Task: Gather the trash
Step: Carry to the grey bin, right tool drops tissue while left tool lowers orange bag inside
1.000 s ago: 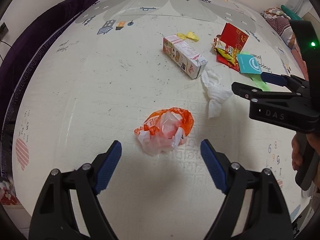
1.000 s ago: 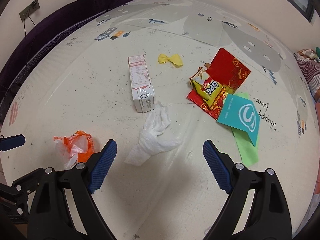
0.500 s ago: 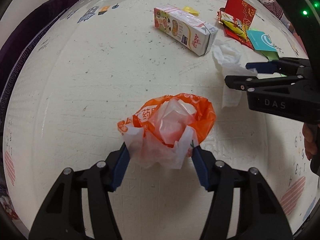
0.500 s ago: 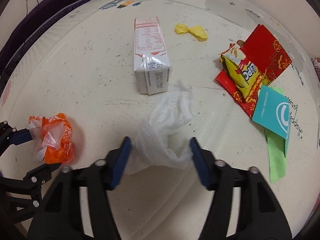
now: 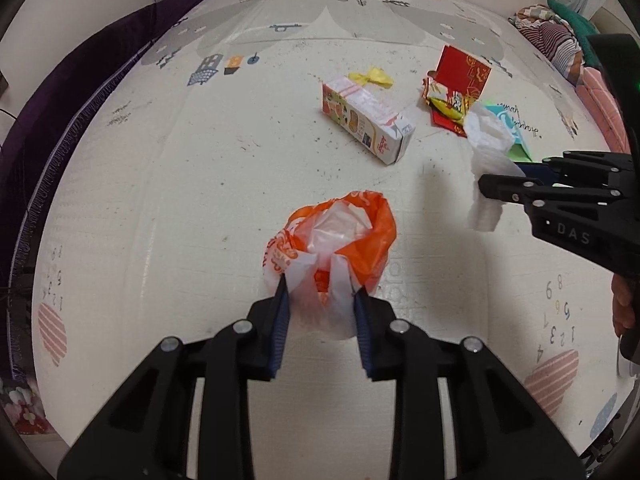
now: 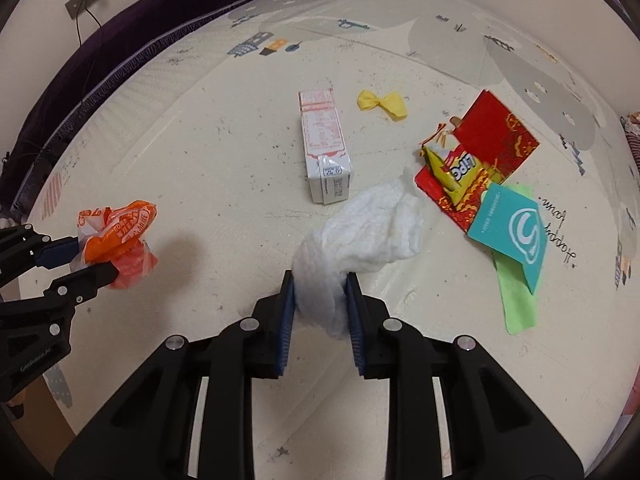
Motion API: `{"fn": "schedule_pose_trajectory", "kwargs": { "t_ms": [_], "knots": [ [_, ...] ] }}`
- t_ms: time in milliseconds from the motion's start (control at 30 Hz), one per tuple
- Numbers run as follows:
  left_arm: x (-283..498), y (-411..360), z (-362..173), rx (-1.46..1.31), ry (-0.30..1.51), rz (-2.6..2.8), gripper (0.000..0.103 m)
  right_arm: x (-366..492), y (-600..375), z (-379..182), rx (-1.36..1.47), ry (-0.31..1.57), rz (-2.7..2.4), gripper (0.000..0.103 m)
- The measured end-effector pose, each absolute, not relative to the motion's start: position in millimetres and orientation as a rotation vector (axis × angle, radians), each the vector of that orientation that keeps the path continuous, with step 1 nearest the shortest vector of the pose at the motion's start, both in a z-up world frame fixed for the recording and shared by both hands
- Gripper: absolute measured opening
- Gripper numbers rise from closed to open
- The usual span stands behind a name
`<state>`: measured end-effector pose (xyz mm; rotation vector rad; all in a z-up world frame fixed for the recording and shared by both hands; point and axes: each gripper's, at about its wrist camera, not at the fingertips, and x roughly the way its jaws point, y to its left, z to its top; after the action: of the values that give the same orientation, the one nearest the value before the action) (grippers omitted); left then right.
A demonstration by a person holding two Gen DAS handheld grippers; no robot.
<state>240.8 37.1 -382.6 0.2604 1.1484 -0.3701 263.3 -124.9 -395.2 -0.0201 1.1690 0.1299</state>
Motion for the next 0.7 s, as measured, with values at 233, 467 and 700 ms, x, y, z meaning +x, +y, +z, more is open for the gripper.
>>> {"fn": "schedule_pose_trajectory", "kwargs": {
  "t_ms": [233, 467, 700],
  "knots": [
    [214, 40, -291, 0.278, 1.081, -0.380, 0.030, 216, -133, -297, 0.014, 1.108, 0.085, 0.023],
    [181, 33, -207, 0.273, 1.036, -0.442, 0.030, 158, -146, -201, 0.052, 1.035, 0.008, 0.023],
    [145, 5, -157, 0.294, 0.998, -0.537, 0.030, 92, -172, -140, 0.087, 0.995, -0.083, 0.023]
  ]
}}
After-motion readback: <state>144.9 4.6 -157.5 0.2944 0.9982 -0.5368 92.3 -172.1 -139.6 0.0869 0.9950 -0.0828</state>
